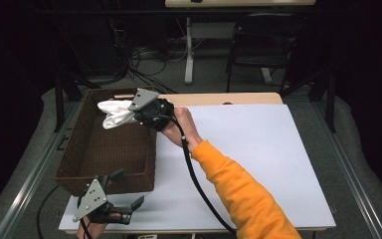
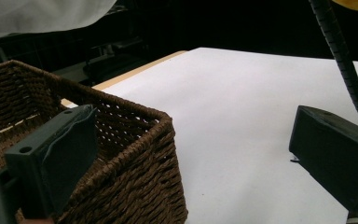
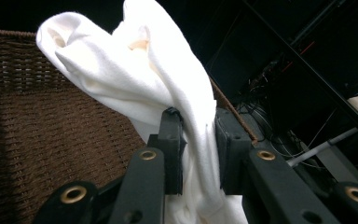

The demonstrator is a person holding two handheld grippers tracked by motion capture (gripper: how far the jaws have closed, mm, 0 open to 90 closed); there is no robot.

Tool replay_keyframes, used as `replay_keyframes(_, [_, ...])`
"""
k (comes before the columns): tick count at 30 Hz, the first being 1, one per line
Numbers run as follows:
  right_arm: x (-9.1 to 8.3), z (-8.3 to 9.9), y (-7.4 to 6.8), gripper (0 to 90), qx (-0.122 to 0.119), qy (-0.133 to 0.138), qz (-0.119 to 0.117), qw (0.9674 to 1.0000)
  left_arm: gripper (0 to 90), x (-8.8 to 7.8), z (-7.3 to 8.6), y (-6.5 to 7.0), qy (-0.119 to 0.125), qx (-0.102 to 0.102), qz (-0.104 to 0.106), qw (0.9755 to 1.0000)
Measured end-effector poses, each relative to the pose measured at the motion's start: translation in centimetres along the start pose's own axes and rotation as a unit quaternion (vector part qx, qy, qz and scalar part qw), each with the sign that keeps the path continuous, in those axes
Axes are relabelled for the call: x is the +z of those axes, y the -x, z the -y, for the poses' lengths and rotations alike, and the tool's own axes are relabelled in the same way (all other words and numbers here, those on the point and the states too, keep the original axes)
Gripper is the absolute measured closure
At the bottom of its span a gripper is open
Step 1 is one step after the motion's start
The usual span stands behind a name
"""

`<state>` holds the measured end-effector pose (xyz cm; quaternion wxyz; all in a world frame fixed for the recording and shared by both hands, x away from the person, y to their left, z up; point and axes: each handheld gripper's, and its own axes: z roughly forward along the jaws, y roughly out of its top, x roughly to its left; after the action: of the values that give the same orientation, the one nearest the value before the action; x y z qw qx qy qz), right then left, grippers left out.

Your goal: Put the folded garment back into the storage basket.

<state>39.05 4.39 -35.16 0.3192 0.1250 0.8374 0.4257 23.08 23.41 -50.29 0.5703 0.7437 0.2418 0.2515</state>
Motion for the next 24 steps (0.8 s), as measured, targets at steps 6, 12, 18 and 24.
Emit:
replay_keyframes(6, [0.1, -0.4, 0.0, 74.8, 0.007, 0.007, 0.002, 1.0000, 1.1, -0.1, 0.0, 0.0, 0.001, -0.001, 0.000, 1.0000])
replay_keyframes(12, [0.7, -0.7, -0.5, 74.8, 0.012, 0.007, -0.002, 0.9999, 1.1, -0.1, 0.0, 0.0, 0.002, -0.002, 0.000, 1.0000])
replay_keyframes(18, [1.1, -1.0, -0.7, 74.8, 0.016, 0.005, -0.001, 0.9999, 1.1, -0.1, 0.0, 0.0, 0.003, -0.002, 0.000, 1.0000])
replay_keyframes(24, [1.6, -1.1, -1.1, 74.8, 0.018, 0.009, -0.001, 0.9998, 1.1, -0.1, 0.0, 0.0, 0.004, -0.003, -0.001, 1.0000])
